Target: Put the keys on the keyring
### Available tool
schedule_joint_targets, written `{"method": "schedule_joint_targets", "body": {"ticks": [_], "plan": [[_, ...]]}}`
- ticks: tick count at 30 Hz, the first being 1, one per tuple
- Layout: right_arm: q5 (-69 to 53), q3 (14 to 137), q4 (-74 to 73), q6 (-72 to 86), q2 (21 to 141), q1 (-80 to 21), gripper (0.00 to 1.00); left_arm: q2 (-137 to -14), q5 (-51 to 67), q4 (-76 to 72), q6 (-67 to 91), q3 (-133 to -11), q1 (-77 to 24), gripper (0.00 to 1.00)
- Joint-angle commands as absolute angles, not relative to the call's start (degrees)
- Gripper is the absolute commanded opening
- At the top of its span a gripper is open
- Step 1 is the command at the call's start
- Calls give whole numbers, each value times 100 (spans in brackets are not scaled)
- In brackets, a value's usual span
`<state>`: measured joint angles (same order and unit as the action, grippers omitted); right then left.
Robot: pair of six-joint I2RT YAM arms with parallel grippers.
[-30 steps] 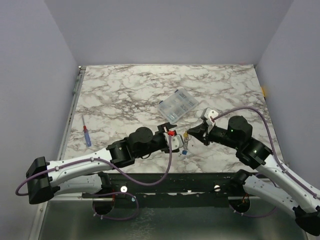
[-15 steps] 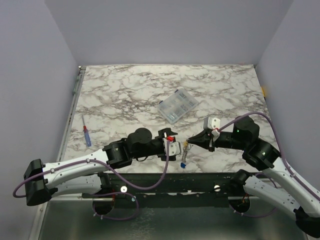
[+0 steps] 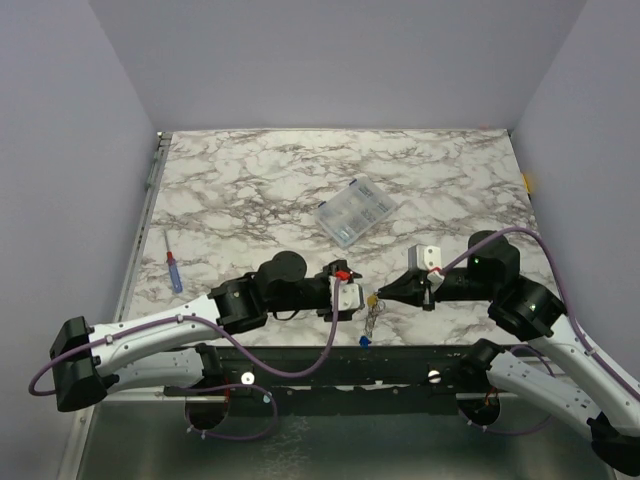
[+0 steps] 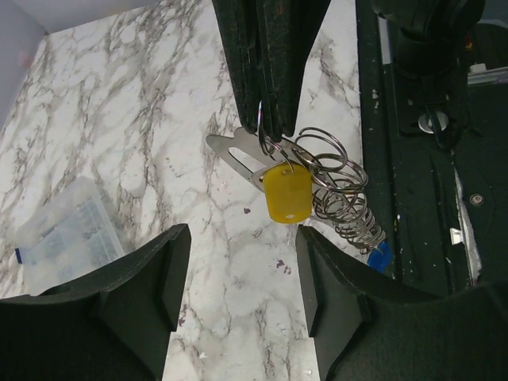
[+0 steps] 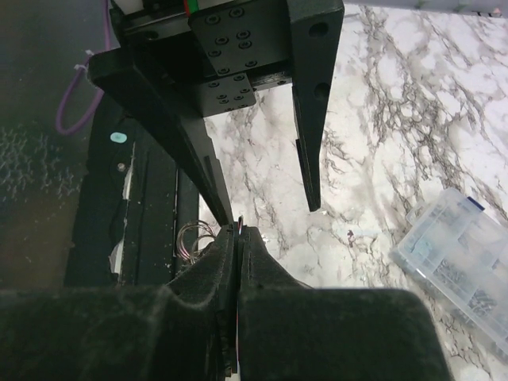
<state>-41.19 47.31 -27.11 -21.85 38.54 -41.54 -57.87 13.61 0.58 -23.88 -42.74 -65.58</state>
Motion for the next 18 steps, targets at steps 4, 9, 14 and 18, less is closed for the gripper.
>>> {"method": "schedule_joint_targets", "body": {"ticks": [4, 9, 14, 18], "plan": [[-4478, 4882, -2813, -2364, 3829, -4145, 1, -5735, 2301, 80, -2091, -4537, -6430, 64], [-4636, 4923, -2828, -2364, 3867, -4144, 1, -5912, 2514, 25, -1938, -4573, -6371, 67], [-4714, 4953, -2821, -2333, 3867, -4141, 1, -6129, 2492, -317, -1808, -4594, -6291, 64], [-4750, 4970, -2838, -2317, 3867, -4147, 1, -6199, 2443, -668, -1722, -4512, -6270, 57]]}}
